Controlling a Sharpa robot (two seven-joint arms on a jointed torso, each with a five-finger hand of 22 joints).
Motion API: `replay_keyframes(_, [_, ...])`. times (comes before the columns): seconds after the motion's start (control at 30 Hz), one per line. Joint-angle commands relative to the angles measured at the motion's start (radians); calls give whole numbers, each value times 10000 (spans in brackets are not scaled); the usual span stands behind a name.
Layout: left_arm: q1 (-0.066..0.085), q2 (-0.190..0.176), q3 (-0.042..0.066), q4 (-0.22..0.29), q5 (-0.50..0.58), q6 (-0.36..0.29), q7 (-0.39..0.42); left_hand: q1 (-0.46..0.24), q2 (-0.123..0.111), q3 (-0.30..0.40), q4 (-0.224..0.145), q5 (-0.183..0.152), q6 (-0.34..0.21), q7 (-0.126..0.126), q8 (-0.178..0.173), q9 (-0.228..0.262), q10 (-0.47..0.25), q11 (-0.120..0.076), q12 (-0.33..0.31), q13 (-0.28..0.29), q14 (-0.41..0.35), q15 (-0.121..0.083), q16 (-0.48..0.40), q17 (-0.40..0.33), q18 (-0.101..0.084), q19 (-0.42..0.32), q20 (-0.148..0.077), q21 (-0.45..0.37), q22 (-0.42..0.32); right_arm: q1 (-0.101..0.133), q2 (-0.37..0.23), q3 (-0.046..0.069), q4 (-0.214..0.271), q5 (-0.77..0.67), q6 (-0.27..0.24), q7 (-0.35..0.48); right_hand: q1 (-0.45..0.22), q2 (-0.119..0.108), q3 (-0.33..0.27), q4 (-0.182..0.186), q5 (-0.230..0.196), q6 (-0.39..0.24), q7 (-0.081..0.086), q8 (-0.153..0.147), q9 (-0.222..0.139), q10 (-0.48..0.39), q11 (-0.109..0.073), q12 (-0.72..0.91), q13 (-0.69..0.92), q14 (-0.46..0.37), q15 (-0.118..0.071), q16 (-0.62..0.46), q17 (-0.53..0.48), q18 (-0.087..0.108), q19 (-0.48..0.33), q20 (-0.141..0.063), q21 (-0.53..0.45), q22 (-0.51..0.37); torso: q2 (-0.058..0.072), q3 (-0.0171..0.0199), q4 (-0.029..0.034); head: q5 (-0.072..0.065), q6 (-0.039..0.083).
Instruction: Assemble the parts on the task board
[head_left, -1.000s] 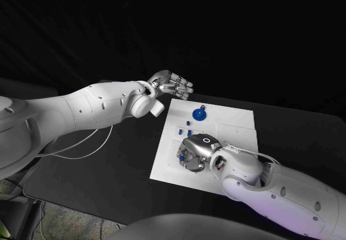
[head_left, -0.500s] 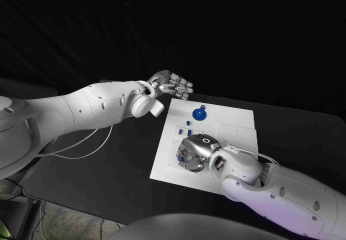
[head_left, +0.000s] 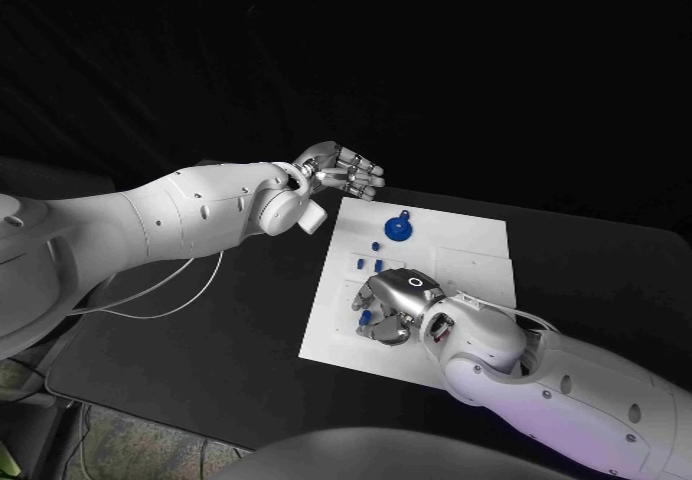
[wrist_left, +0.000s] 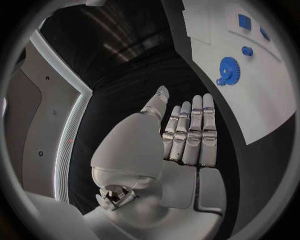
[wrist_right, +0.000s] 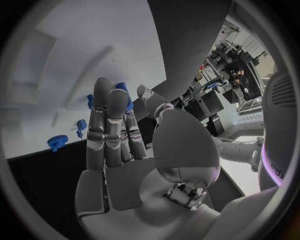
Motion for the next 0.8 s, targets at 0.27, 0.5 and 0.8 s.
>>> replay_keyframes(0.27, [3,23,6,15,61,201,25,-102,-3,-28,41,-49,-47,41,-14,2,-47,3,-34,1,-25,-3,-28,21,3,-27,26,35,-31,-38,-120,-1,152,275,-1237,101,899,-405,-1294,987,-47,-1087,-112,-31,-22,-959,218,133,7,-43,231,9,-118,293,378,239,-88,-486,0,-3,4,-66,51])
replay_keyframes(0.5, [3,12,6,11,61,211,26,-102,-3,-28,41,-49,-47,41,-14,2,-47,3,-34,1,-25,-3,-28,21,3,-27,26,35,-31,-43,-470,11,448,628,-1788,264,960,-408,-1560,1279,-10,-1054,-84,-34,-23,-783,165,201,-1,-25,205,22,-156,274,388,226,-12,-706,-2,-5,10,-121,93])
replay_keyframes(0.8, [2,-52,5,30,61,196,115,-96,-2,-40,50,-51,-50,43,-16,2,-47,1,-34,1,-6,-9,-23,27,3,-21,24,37,-49,-36,-1653,880,813,3143,-1437,926,-104,390,-205,1572,-677,-581,169,-34,-20,1199,-238,42,23,139,-67,73,-127,-66,394,-56,357,-856,-43,-34,-33,-497,356])
